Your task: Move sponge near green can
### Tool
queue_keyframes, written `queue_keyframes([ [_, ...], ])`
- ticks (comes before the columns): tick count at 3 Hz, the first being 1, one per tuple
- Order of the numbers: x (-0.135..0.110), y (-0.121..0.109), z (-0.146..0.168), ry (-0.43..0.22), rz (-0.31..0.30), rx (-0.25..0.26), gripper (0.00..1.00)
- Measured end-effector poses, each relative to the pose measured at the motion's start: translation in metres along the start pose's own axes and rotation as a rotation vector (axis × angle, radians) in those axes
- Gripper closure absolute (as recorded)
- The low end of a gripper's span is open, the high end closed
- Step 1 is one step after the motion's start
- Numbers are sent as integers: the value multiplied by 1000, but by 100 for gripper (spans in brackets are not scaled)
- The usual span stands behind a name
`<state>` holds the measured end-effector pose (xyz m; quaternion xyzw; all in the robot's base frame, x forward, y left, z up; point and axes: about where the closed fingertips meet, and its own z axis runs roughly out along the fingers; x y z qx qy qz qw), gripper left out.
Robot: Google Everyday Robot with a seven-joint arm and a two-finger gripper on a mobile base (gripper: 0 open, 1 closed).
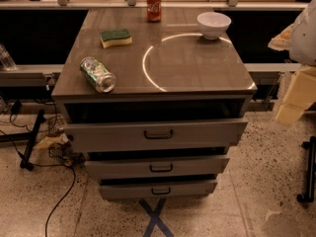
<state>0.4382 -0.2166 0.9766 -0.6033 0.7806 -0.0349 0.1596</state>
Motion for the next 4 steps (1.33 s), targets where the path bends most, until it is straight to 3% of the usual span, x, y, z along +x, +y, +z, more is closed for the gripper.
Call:
queue_keyframes([
  [1, 0, 0, 0, 0, 0, 0, 0],
  [2, -9, -15, 8, -28, -5, 6, 0],
  [3, -35, -56, 29, -74, -29, 31, 0],
  [4, -111, -127, 70, -217, -61, 58, 0],
])
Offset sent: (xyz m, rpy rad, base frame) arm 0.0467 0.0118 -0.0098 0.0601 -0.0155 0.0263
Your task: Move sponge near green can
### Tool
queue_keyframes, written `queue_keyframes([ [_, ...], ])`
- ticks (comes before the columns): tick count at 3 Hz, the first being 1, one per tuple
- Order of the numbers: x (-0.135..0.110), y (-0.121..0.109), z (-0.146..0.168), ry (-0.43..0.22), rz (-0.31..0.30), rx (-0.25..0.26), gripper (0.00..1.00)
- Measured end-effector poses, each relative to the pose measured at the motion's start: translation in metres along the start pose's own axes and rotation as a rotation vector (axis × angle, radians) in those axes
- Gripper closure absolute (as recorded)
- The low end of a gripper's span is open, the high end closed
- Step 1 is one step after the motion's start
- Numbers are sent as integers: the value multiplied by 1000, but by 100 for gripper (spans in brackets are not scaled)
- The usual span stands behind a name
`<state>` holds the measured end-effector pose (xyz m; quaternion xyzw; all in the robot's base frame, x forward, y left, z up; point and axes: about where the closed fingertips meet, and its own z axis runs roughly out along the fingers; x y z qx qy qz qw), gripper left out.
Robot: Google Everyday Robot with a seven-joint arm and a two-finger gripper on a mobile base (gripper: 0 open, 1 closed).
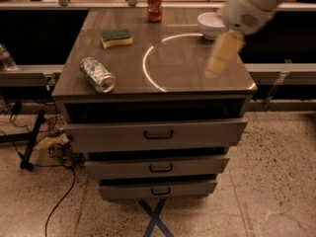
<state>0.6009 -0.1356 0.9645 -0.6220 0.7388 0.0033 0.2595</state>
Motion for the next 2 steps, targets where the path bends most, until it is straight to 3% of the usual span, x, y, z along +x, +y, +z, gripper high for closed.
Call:
queue_keyframes([
  [1, -57, -30, 44, -112, -31, -15, 0],
  [2, -57, -30, 44, -112, -31, -15, 0],
])
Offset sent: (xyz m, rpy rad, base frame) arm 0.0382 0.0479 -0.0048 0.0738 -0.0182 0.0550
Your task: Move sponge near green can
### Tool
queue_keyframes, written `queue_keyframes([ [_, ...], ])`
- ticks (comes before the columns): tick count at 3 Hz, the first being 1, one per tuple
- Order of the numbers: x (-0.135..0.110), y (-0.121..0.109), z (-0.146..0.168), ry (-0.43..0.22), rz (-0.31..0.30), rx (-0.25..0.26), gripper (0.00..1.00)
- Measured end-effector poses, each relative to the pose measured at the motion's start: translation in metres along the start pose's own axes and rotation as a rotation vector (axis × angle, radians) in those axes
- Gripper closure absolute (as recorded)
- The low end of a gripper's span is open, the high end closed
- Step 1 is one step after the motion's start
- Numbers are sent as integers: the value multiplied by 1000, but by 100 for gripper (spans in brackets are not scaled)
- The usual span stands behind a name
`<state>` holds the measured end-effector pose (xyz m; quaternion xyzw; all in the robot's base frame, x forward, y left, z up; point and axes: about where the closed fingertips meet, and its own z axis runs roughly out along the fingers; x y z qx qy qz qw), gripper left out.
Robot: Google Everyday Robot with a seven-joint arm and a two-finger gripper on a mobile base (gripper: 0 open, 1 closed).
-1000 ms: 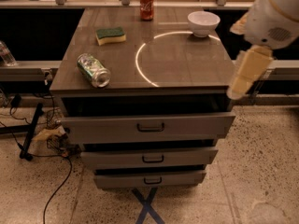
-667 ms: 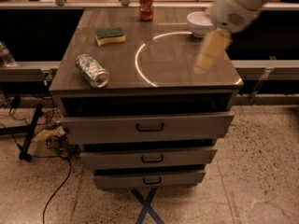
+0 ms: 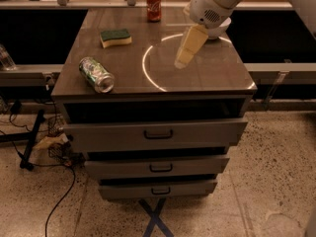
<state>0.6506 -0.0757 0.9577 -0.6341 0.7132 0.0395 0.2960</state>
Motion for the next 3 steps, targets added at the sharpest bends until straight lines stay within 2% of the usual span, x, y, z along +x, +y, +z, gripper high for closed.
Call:
queue_keyframes([
  [1, -4, -16, 16, -82, 51, 47, 0],
  [2, -14, -61, 69, -215, 111, 70, 0],
  [3, -37, -99, 125, -321, 150, 61, 0],
])
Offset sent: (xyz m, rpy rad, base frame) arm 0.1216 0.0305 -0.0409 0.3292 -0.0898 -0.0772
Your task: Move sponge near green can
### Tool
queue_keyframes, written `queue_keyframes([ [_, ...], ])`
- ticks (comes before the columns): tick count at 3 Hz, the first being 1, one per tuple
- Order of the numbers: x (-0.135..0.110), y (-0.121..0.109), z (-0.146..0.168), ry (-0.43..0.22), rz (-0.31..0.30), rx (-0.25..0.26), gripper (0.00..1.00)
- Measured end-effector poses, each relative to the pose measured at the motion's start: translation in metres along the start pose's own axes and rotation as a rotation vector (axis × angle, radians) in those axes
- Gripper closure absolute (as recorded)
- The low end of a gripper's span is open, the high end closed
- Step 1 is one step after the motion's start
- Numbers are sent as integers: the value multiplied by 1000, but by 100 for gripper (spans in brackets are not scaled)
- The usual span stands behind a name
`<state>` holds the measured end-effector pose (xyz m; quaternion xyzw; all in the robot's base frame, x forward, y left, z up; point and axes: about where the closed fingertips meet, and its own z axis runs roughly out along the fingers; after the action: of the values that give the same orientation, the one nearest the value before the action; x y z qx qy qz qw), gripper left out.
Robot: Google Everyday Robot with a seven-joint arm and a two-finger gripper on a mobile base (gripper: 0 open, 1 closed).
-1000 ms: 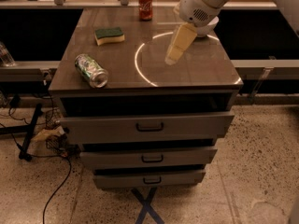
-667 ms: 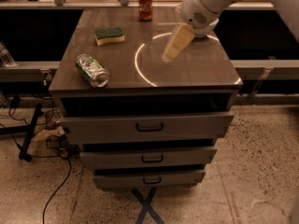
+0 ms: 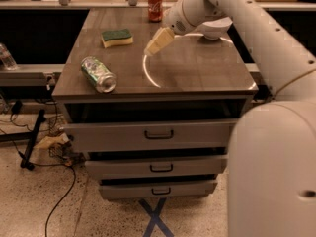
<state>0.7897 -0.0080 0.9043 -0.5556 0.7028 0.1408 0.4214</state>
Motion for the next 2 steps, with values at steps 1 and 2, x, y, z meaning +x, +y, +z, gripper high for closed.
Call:
queue_keyframes([
  [1, -36, -19, 81, -65, 51, -1, 0],
  [2, -55, -21, 120, -81, 112, -5, 0],
])
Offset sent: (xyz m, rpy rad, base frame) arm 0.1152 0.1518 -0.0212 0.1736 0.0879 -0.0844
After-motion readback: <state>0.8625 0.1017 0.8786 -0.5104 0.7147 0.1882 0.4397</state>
